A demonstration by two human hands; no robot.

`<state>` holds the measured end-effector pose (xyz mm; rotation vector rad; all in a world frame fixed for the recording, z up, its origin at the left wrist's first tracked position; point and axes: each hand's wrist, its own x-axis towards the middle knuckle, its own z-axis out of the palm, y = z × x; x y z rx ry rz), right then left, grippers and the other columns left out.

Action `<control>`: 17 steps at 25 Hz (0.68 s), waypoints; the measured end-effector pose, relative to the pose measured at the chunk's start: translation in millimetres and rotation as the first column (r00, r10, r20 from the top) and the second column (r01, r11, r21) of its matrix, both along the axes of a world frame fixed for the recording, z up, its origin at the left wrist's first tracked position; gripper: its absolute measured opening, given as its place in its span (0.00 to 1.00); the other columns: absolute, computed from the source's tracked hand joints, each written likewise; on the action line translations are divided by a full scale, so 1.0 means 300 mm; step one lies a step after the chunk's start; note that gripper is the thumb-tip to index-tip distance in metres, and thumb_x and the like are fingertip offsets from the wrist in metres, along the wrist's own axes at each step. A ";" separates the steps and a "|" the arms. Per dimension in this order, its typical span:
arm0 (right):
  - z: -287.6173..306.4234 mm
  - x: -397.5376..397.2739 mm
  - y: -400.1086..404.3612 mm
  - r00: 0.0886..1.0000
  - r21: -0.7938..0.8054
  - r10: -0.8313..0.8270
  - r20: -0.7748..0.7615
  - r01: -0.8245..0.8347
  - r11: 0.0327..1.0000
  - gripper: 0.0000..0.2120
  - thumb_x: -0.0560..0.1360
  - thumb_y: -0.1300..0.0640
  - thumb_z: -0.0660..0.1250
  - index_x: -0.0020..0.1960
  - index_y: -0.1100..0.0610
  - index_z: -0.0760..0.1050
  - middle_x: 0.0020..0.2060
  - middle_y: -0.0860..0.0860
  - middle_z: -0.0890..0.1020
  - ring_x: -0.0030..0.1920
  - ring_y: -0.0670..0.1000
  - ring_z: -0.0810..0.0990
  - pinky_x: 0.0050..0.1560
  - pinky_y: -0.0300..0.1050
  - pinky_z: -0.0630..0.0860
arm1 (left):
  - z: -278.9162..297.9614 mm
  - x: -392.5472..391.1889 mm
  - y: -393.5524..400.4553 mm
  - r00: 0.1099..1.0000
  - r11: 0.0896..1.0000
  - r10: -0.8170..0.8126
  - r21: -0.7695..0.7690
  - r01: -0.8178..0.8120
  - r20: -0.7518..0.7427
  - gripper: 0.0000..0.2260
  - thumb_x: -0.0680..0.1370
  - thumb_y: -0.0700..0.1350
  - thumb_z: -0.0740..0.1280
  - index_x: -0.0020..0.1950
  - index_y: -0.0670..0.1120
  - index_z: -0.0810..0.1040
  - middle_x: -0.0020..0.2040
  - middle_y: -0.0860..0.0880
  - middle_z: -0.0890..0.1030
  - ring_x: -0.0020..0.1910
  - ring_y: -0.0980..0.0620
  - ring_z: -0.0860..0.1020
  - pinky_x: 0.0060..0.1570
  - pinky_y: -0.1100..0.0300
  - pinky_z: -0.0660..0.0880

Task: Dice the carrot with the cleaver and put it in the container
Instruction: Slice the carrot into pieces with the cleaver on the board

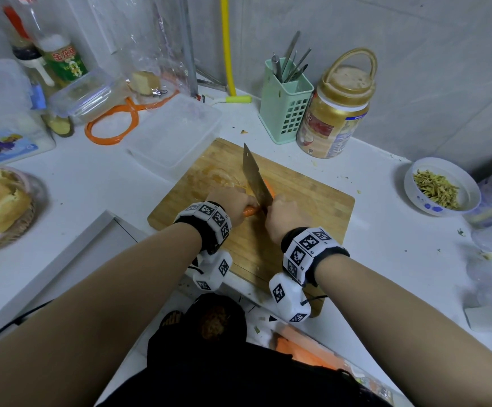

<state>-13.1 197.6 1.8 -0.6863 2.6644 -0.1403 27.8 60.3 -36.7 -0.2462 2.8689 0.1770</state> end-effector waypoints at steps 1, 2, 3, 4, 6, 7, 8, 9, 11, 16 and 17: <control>0.000 -0.001 0.001 1.000 -0.003 -0.006 -0.001 0.006 1.000 0.12 0.82 0.58 0.56 0.63 0.61 0.68 0.51 0.57 0.78 0.45 0.57 0.78 0.39 0.47 0.72 | -0.001 -0.001 -0.001 1.000 1.000 -0.001 -0.004 0.001 0.003 0.16 0.80 0.46 0.61 0.67 0.59 0.74 0.59 0.48 0.76 0.56 0.44 0.77 0.49 0.53 0.75; -0.002 -0.003 0.000 1.000 -0.006 -0.011 -0.001 0.011 1.000 0.12 0.82 0.58 0.56 0.62 0.61 0.68 0.50 0.57 0.78 0.44 0.57 0.78 0.39 0.47 0.72 | 0.001 -0.002 -0.001 1.000 1.000 -0.002 -0.009 0.002 0.004 0.17 0.80 0.46 0.61 0.67 0.59 0.74 0.59 0.48 0.76 0.56 0.45 0.76 0.48 0.54 0.74; -0.004 -0.003 0.000 1.000 -0.008 -0.012 0.000 0.012 1.000 0.12 0.82 0.58 0.56 0.62 0.61 0.68 0.50 0.57 0.78 0.43 0.56 0.78 0.38 0.47 0.73 | 0.002 -0.004 -0.001 1.000 1.000 -0.003 -0.011 0.003 0.003 0.16 0.80 0.46 0.61 0.67 0.59 0.74 0.59 0.48 0.76 0.56 0.45 0.76 0.47 0.55 0.73; -0.007 -0.004 0.000 1.000 -0.007 -0.013 0.001 0.013 1.000 0.12 0.81 0.58 0.56 0.62 0.61 0.68 0.49 0.57 0.79 0.43 0.56 0.78 0.38 0.47 0.73 | 0.002 -0.006 -0.001 1.000 1.000 -0.004 -0.012 0.004 0.000 0.16 0.80 0.47 0.61 0.68 0.59 0.74 0.59 0.48 0.76 0.56 0.45 0.76 0.46 0.55 0.72; -0.012 -0.005 -0.001 1.000 -0.010 -0.015 0.005 0.015 1.000 0.12 0.81 0.58 0.56 0.62 0.61 0.68 0.49 0.57 0.79 0.42 0.56 0.77 0.38 0.47 0.73 | 0.001 -0.008 -0.003 1.000 1.000 -0.009 -0.008 0.009 0.002 0.16 0.81 0.48 0.61 0.67 0.59 0.74 0.60 0.48 0.76 0.56 0.45 0.76 0.46 0.55 0.72; -0.016 -0.005 -0.001 1.000 -0.014 -0.015 0.007 0.015 1.000 0.12 0.81 0.58 0.56 0.62 0.61 0.68 0.49 0.57 0.78 0.41 0.56 0.77 0.37 0.47 0.72 | 0.001 -0.008 -0.003 1.000 1.000 -0.012 -0.006 0.012 0.006 0.16 0.81 0.48 0.61 0.68 0.59 0.74 0.59 0.48 0.76 0.56 0.45 0.76 0.46 0.55 0.72; -0.021 -0.003 -0.001 1.000 -0.018 -0.016 0.007 0.016 1.000 0.11 0.81 0.58 0.56 0.62 0.61 0.68 0.48 0.57 0.78 0.41 0.56 0.77 0.37 0.47 0.72 | 0.001 -0.007 -0.004 1.000 1.000 -0.015 -0.005 0.015 0.010 0.16 0.81 0.47 0.61 0.68 0.58 0.74 0.59 0.48 0.76 0.56 0.45 0.76 0.46 0.55 0.72; -0.025 0.000 -0.003 1.000 -0.019 -0.016 0.007 0.016 1.000 0.11 0.81 0.58 0.56 0.61 0.61 0.68 0.48 0.57 0.78 0.41 0.57 0.77 0.38 0.48 0.73 | -0.001 -0.007 -0.005 1.000 1.000 -0.017 -0.004 0.017 0.013 0.16 0.81 0.47 0.61 0.68 0.58 0.74 0.59 0.47 0.76 0.56 0.45 0.76 0.46 0.55 0.72; -0.034 0.006 -0.008 1.000 -0.023 -0.014 0.002 0.014 1.000 0.10 0.81 0.59 0.55 0.60 0.61 0.67 0.47 0.57 0.78 0.40 0.57 0.77 0.39 0.49 0.75 | -0.005 -0.007 -0.012 1.000 1.000 -0.009 0.008 0.009 0.019 0.17 0.80 0.46 0.61 0.68 0.58 0.73 0.59 0.47 0.76 0.57 0.44 0.76 0.48 0.54 0.73; -0.035 0.014 -0.009 1.000 -0.030 -0.010 -0.014 0.009 0.999 0.10 0.82 0.58 0.55 0.60 0.60 0.67 0.43 0.55 0.76 0.39 0.56 0.75 0.39 0.49 0.74 | -0.019 -0.006 -0.011 1.000 0.999 0.008 0.038 -0.008 0.001 0.15 0.81 0.47 0.62 0.67 0.58 0.74 0.59 0.47 0.76 0.56 0.44 0.76 0.47 0.55 0.72; -0.034 0.017 -0.008 1.000 -0.034 -0.004 -0.013 0.004 0.999 0.10 0.82 0.58 0.55 0.61 0.60 0.67 0.44 0.56 0.77 0.39 0.57 0.76 0.39 0.49 0.74 | -0.018 -0.004 -0.010 1.000 0.999 0.009 0.041 -0.009 -0.012 0.15 0.81 0.47 0.62 0.67 0.59 0.75 0.58 0.47 0.76 0.55 0.44 0.76 0.46 0.55 0.72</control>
